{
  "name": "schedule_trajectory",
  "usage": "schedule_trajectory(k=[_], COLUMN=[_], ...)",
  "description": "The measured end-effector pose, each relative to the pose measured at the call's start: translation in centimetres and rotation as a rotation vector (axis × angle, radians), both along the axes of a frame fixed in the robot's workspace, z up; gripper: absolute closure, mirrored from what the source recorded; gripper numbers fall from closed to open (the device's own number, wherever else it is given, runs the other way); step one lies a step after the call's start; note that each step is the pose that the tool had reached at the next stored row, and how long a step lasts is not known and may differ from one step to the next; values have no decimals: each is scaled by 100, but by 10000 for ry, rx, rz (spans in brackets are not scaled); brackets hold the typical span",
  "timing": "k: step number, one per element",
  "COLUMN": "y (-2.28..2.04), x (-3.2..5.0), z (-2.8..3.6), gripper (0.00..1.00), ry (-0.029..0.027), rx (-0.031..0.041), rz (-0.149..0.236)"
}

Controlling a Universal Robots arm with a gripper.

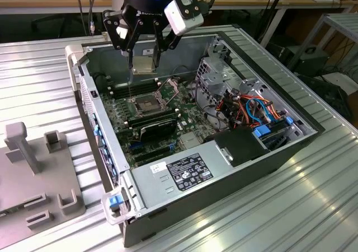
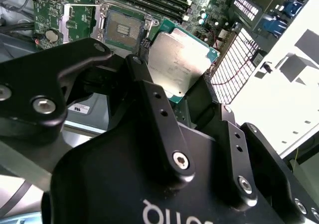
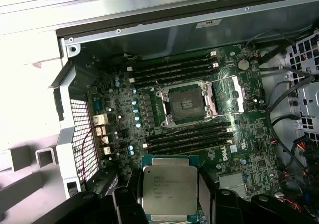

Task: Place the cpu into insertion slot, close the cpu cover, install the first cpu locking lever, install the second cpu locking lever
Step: 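Place the cpu into insertion slot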

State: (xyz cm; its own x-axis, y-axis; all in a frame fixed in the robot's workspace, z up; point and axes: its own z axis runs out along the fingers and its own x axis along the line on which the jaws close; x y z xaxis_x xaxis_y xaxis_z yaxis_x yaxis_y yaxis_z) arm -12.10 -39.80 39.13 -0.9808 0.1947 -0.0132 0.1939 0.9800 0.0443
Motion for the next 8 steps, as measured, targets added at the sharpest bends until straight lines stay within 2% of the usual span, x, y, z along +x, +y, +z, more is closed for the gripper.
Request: schedule_trajectory(k=[3, 8], y=[6, 8], x=[0, 0], z=[0, -1], gripper=[45, 45], ry=[0, -1], rx=[-2, -2], rz=[-180, -743])
